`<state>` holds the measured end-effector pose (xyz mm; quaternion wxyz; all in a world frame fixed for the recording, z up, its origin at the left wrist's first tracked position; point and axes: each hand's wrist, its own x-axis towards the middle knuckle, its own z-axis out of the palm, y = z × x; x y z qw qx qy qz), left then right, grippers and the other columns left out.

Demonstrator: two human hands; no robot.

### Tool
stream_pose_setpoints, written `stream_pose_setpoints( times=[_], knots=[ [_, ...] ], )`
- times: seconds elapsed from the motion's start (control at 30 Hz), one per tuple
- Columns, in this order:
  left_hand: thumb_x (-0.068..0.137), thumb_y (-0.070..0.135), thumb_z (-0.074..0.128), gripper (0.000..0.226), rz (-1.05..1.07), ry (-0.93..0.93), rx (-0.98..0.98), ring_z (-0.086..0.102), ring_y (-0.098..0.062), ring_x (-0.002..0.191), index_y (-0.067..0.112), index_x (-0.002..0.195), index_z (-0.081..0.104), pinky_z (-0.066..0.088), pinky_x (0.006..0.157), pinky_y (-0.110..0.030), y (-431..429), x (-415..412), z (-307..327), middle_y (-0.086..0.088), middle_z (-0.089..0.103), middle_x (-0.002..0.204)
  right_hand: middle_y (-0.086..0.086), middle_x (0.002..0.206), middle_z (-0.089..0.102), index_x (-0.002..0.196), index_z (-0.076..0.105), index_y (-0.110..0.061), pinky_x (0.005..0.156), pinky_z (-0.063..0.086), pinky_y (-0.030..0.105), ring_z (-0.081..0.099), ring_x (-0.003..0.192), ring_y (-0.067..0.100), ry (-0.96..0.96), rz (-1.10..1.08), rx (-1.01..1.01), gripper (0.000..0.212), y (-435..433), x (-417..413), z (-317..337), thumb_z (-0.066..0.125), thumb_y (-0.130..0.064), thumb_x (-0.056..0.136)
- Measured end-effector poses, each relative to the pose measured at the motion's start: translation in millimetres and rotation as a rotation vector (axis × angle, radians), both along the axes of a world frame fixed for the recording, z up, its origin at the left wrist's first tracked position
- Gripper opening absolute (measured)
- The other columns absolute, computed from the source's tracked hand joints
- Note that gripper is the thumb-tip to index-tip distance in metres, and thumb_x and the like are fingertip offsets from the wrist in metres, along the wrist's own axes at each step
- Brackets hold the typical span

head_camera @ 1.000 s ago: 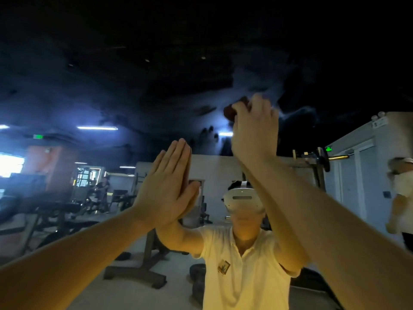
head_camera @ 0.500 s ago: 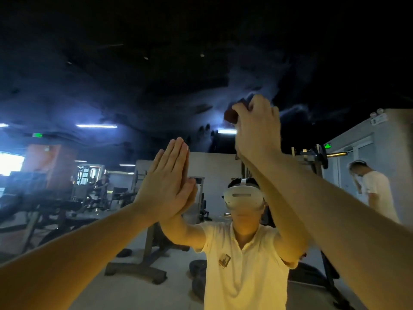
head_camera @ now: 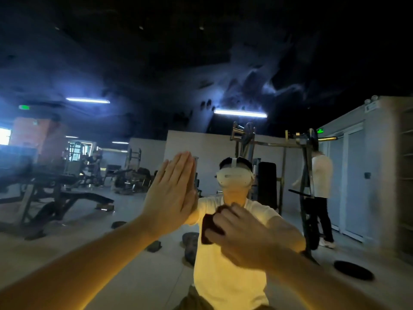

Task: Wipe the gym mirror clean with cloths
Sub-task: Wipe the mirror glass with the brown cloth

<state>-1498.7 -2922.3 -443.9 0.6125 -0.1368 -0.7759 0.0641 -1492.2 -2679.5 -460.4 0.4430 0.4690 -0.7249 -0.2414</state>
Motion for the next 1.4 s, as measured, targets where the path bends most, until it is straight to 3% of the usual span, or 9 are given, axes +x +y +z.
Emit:
stream_pose_setpoints(
  times=[0.1, 0.2, 0.3, 0.53, 0.7, 0.83, 1.03, 1.23, 1.4],
  knots=[
    [0.107, 0.049, 0.029, 0.073, 0.035, -0.059, 0.005, 0.017, -0.032, 0.158, 0.004, 0.162, 0.015, 0.028, 0.124, -0.057, -3.7, -1.3, -7.5, -0.019, 0.020, 0.169, -0.003, 0.090, 0.057, 0.099, 0.057, -0.031, 0.080, 0.051, 0.040, 0.052, 0.082, 0.016, 0.049, -0.027, -0.411, 0.006, 11.5, -3.2, 74.8, 0.053, -0.032, 0.102],
    [0.104, 0.058, 0.034, 0.082, 0.069, -0.072, -0.011, 0.018, -0.033, 0.158, 0.002, 0.162, 0.014, 0.026, 0.125, -0.055, -4.9, -0.9, -8.1, -0.020, 0.020, 0.169, 0.014, 0.112, 0.055, 0.122, 0.055, -0.024, 0.086, 0.051, 0.045, 0.055, 0.100, 0.031, 0.211, -0.036, -0.951, 0.042, 10.5, -10.4, 132.8, 0.075, -0.016, 0.087],
    [0.104, 0.056, 0.030, 0.080, 0.040, -0.048, -0.031, 0.023, -0.035, 0.156, 0.000, 0.160, 0.019, 0.027, 0.123, -0.055, -6.9, 1.7, -6.2, -0.021, 0.025, 0.167, 0.019, 0.123, 0.051, 0.128, 0.055, -0.018, 0.096, 0.047, 0.048, 0.052, 0.112, 0.035, 0.212, -0.049, -1.119, 0.042, -20.7, -18.9, 116.1, 0.068, -0.018, 0.088],
    [0.107, 0.034, 0.038, 0.070, -0.084, -0.033, 0.071, 0.012, -0.029, 0.160, 0.005, 0.163, 0.010, 0.018, 0.128, -0.052, -5.2, 1.0, -44.4, -0.019, 0.016, 0.170, 0.004, 0.113, 0.054, 0.119, 0.055, -0.025, 0.098, 0.048, 0.045, 0.051, 0.110, 0.025, 0.014, 0.042, -0.785, 0.032, -45.7, -14.7, -51.8, 0.051, -0.032, 0.089],
    [0.108, 0.042, 0.038, 0.075, -0.019, -0.115, 0.010, 0.001, -0.030, 0.161, 0.005, 0.164, 0.006, 0.015, 0.129, -0.052, -5.2, -0.8, -70.9, -0.018, 0.004, 0.172, -0.006, 0.111, 0.059, 0.120, 0.062, -0.035, 0.097, 0.056, 0.044, 0.055, 0.105, 0.016, -0.034, -0.033, -0.281, 0.037, -3.2, 3.3, -110.8, 0.056, -0.040, 0.083],
    [0.107, 0.049, 0.035, 0.077, -0.033, -0.136, -0.016, 0.002, -0.030, 0.161, 0.002, 0.164, 0.012, 0.017, 0.128, -0.055, -14.5, -8.0, -73.1, -0.017, 0.006, 0.172, -0.007, 0.098, 0.061, 0.113, 0.065, -0.033, 0.076, 0.054, 0.037, 0.057, 0.083, 0.013, 0.055, -0.142, -0.679, 0.020, 32.2, 6.8, -27.3, 0.052, -0.036, 0.099],
    [0.106, 0.051, 0.037, 0.081, -0.074, -0.134, 0.015, -0.002, -0.029, 0.161, 0.003, 0.164, 0.008, 0.011, 0.129, -0.053, -12.3, -18.9, -77.3, -0.016, 0.002, 0.173, 0.022, 0.125, 0.052, 0.128, 0.056, -0.010, 0.088, 0.050, 0.044, 0.054, 0.110, 0.036, 0.198, -0.186, -1.363, 0.036, 5.2, -9.5, 32.0, 0.049, -0.017, 0.094],
    [0.105, 0.039, 0.038, 0.076, -0.143, -0.085, 0.015, -0.003, -0.030, 0.161, 0.001, 0.164, 0.008, -0.002, 0.130, -0.048, -10.3, -21.1, -78.5, -0.018, 0.001, 0.172, 0.004, 0.127, 0.050, 0.129, 0.052, -0.025, 0.095, 0.050, 0.040, 0.050, 0.116, 0.021, -0.061, -0.095, -1.177, 0.032, -80.7, -2.1, -78.2, 0.048, -0.031, 0.097],
    [0.103, 0.036, 0.039, 0.077, -0.171, -0.092, 0.040, -0.002, -0.030, 0.161, 0.000, 0.163, 0.009, 0.005, 0.129, -0.054, -6.9, -19.3, -79.4, -0.018, 0.001, 0.173, 0.001, 0.120, 0.053, 0.129, 0.056, -0.027, 0.097, 0.052, 0.039, 0.051, 0.111, 0.019, -0.050, -0.064, -0.573, 0.049, -39.8, 1.5, -134.5, 0.070, -0.032, 0.083]
  ],
)
